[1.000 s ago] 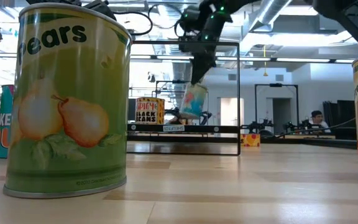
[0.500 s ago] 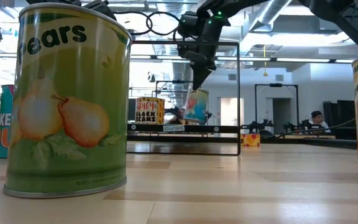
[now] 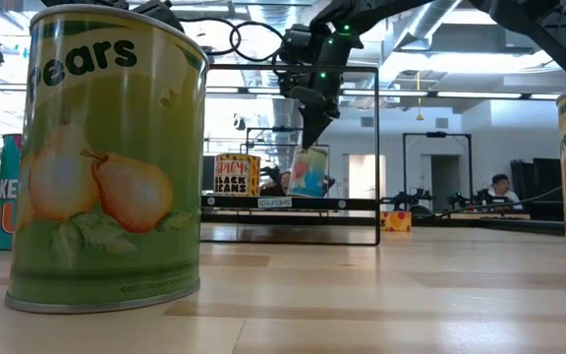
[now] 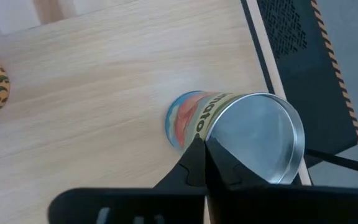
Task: Pick and place cans onto a shelf
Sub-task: Put the canned tomatoes on the shelf
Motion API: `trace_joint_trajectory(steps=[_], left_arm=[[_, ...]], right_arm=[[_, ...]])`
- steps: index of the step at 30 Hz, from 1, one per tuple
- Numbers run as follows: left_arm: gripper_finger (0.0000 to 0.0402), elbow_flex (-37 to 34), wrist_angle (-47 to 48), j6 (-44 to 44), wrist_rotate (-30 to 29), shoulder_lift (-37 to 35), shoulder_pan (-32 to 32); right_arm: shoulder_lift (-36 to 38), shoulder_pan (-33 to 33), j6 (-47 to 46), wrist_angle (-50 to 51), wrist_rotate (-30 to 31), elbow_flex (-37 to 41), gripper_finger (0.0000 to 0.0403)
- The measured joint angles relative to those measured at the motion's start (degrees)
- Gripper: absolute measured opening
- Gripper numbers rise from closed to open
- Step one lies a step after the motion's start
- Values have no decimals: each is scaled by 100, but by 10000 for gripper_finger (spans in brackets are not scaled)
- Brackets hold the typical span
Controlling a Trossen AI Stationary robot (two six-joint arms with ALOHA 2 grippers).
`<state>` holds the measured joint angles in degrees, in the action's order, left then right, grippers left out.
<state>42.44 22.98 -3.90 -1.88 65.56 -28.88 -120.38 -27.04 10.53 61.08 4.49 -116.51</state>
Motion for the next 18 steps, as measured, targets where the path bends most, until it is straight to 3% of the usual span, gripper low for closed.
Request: trace_joint_trajectory(steps=[13, 18], left_arm=[[103, 0, 0, 2, 1, 0, 0], [103, 0, 0, 2, 1, 0, 0]], right_arm=[[0, 34, 38, -6, 13, -3, 116], [2, 49, 4, 264, 11, -524, 140]])
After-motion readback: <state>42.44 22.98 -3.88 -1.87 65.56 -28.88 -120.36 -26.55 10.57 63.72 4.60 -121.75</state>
